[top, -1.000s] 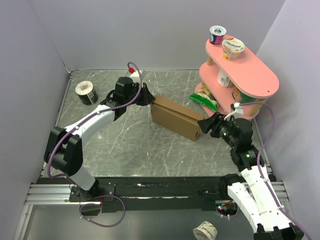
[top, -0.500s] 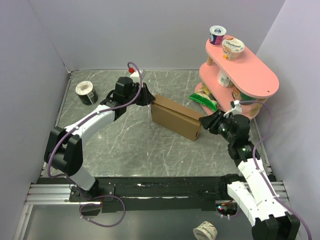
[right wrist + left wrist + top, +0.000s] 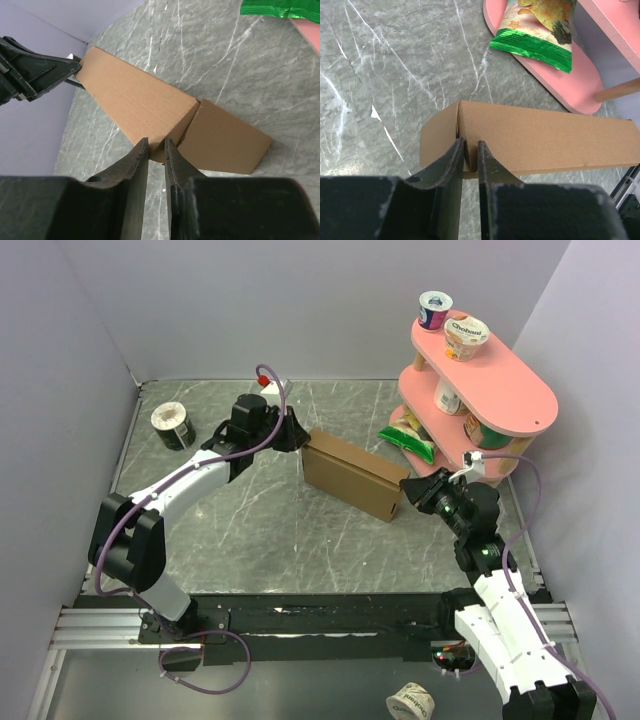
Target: Fold the paper box
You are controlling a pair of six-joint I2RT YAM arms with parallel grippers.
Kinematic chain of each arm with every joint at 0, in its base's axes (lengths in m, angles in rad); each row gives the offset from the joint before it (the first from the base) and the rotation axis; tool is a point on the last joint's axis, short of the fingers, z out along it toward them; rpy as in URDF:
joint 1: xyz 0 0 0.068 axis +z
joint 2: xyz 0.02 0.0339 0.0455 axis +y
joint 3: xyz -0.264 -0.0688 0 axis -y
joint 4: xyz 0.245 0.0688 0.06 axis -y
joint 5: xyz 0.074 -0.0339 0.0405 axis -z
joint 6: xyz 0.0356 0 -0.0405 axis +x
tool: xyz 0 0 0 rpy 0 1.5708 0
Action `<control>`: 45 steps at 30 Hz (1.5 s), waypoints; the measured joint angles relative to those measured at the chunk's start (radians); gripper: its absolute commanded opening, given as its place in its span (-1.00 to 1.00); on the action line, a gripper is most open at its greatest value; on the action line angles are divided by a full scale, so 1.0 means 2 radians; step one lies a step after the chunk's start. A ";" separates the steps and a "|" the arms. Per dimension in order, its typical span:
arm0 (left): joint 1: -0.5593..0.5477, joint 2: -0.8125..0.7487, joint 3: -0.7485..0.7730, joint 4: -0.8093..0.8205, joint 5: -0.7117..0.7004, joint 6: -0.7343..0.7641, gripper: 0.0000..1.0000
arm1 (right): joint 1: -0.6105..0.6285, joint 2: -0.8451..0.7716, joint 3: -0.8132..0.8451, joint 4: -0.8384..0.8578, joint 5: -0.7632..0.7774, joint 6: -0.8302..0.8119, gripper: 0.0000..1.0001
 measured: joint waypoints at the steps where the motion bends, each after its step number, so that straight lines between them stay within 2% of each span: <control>1: 0.000 0.000 0.000 0.000 0.000 0.000 -0.78 | 0.000 -0.001 -0.001 0.000 0.001 -0.001 -0.61; 11: -0.003 0.000 0.010 -0.018 -0.001 0.021 -0.74 | 0.002 -0.001 0.000 -0.010 0.006 -0.021 -0.79; 14: -0.006 0.002 0.017 -0.028 -0.001 0.031 -0.65 | 0.002 0.000 0.006 -0.020 0.012 -0.029 -0.82; 20: -0.012 0.005 0.023 -0.034 -0.008 0.054 -0.54 | 0.003 0.018 0.028 -0.044 0.026 -0.047 -0.86; 35: -0.020 0.009 0.041 -0.058 -0.019 0.096 -0.50 | 0.020 0.060 0.067 -0.079 0.074 -0.077 -0.95; 43: -0.035 0.015 0.057 -0.079 -0.050 0.114 -0.49 | 0.030 0.098 0.095 -0.093 0.112 -0.084 -1.00; 45: -0.038 0.016 0.060 -0.083 -0.062 0.115 -0.44 | 0.032 0.106 0.101 -0.096 0.120 -0.084 -1.00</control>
